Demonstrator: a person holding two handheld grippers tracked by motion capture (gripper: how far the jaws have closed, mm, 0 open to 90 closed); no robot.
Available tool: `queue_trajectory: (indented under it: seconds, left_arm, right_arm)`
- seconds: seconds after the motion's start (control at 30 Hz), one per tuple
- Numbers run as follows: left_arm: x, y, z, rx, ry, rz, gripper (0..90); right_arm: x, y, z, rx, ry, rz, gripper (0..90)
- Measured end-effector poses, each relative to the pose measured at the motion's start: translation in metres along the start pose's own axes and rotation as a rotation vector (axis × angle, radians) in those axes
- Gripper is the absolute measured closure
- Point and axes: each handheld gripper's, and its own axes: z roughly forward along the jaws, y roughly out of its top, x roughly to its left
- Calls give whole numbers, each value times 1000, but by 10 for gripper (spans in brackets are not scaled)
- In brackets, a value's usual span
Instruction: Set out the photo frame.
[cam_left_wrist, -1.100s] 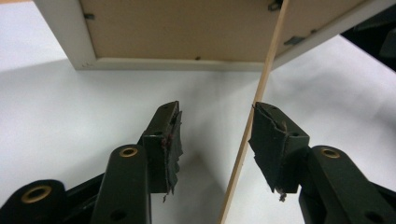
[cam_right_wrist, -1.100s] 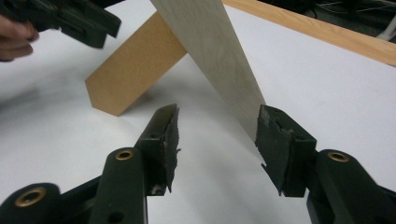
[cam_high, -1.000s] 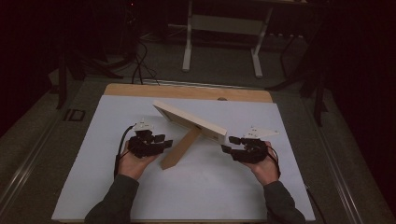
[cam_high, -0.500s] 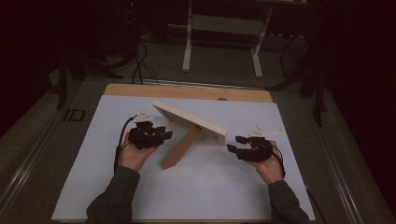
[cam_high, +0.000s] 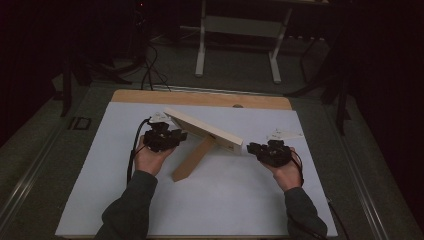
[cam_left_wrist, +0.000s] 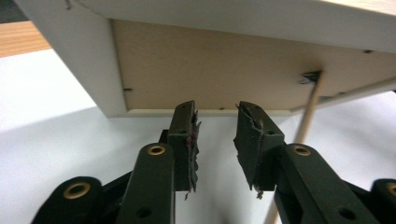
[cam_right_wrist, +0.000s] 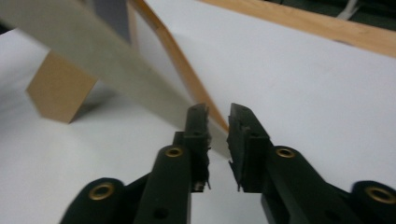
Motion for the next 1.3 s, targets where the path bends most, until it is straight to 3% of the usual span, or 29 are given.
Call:
queue_trajectory:
  seconds: [0.2,0.47,0.77,1.3]
  left_arm:
    - [-1,3,4,2,21,7,744]
    - [-2,6,8,8,38,-2,894]
    - [-6,11,10,-2,48,-2,900]
    - [-13,19,15,11,57,16,900]
  right_arm:
    - [0,7,10,-11,-28,20,895]
    - [2,11,20,-7,-15,28,900]
    - [5,13,26,-10,16,32,900]
    - [6,14,21,-12,21,23,900]
